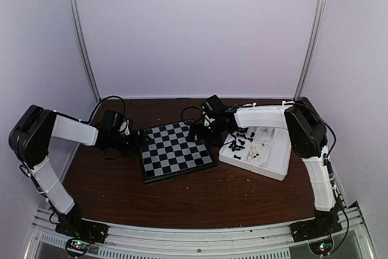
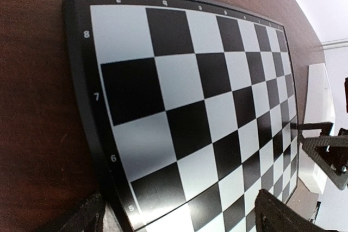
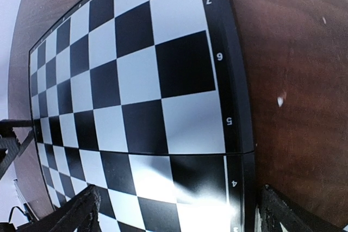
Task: Set up the chess pieces on the board
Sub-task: Adjust the chessboard at the center of the board.
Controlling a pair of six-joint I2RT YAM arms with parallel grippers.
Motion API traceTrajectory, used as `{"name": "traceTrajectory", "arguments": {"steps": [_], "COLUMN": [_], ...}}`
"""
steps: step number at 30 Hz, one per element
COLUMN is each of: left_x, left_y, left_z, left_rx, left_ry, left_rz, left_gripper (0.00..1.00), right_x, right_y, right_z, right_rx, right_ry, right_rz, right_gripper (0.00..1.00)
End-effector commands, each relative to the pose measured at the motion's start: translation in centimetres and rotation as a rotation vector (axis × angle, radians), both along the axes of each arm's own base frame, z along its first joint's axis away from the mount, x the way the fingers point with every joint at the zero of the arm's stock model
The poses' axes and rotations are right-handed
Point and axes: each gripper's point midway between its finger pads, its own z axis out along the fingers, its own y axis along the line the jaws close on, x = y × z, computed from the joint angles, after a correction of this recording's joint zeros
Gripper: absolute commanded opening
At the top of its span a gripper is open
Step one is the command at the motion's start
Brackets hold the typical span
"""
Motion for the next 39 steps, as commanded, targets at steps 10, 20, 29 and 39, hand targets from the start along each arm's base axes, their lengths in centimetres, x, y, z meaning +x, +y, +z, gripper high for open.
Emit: {"name": "traceTrajectory", "arguments": {"steps": [10,20,29,39], "left_x": [1.3,-0.2,-0.9,-2.3], "left_y": [-2.4,-3.6,-3.6,-3.7], "left_z": [0.4,-0.4,-0.5,0.1], "left_rx": [-0.086,-0.073,-0.033,-0.008], "left_ry": [-0.036,-0.017,-0.016,-0.016], "left_rz": [-0.106,-0.148,-0.143,-0.144], "left_gripper": [0.95,0.94,0.94,0.94], "right_x": [-5.2,-4.1,-2.9,-3.6], "right_y": [1.4,-1.8,-4.1,-6.7], "right_z": [4.0,5.6,9.0,10.5], "right_rx": [0.142,-0.011,-0.129,-0.174], "right_ry": [0.051,-0.076,-0.217,-0.292], "right_rz": [0.021,-0.032,-0.024,-0.01], "right_gripper": [1.0,1.0,1.0,1.0]}}
